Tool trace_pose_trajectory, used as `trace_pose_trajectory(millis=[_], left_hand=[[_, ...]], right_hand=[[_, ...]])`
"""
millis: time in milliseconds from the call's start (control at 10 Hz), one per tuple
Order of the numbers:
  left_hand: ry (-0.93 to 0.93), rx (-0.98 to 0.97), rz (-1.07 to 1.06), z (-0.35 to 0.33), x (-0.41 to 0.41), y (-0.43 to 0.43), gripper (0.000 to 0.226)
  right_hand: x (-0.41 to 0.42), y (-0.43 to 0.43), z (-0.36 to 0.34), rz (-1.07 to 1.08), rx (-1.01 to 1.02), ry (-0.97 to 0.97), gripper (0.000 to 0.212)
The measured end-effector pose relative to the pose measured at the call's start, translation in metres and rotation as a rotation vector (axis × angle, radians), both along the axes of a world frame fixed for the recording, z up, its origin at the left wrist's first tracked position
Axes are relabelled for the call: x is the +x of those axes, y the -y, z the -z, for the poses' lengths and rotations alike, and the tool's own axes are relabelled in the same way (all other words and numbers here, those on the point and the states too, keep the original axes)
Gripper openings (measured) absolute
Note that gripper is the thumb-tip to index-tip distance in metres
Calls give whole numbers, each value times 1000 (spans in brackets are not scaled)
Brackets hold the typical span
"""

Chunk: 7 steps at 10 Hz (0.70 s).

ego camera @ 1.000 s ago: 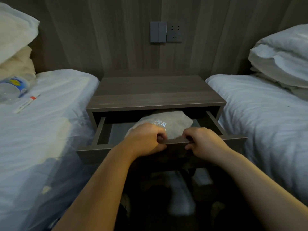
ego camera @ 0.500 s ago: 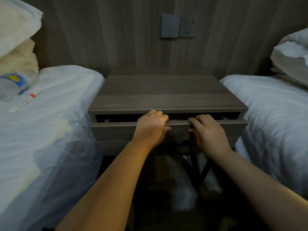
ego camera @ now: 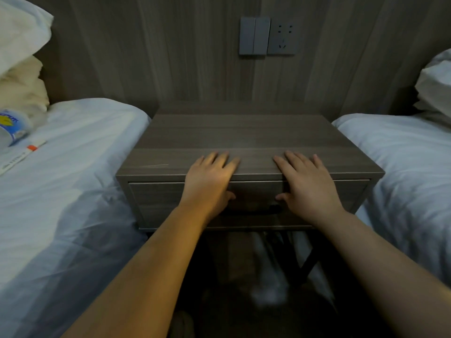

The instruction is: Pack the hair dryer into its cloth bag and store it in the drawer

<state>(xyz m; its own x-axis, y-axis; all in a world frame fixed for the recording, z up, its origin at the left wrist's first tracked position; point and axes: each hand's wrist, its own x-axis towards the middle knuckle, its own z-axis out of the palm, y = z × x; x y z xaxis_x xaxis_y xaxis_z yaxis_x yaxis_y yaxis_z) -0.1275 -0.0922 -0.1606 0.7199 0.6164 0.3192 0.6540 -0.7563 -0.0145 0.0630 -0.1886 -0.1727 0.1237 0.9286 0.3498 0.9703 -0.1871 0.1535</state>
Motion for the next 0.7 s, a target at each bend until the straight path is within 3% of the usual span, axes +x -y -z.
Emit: trace_pose_trajectory(millis=[400, 600, 700], left_hand=[[117, 159, -24, 22, -2, 0, 76], [59, 172, -50, 22, 0, 6, 80], [28, 124, -124, 21, -1, 10, 88]], right_hand=[[-7, 3, 11, -20, 156, -65, 78], [-23, 4, -7, 38, -75, -52, 86], [-26, 13, -50, -92, -87, -392, 87]])
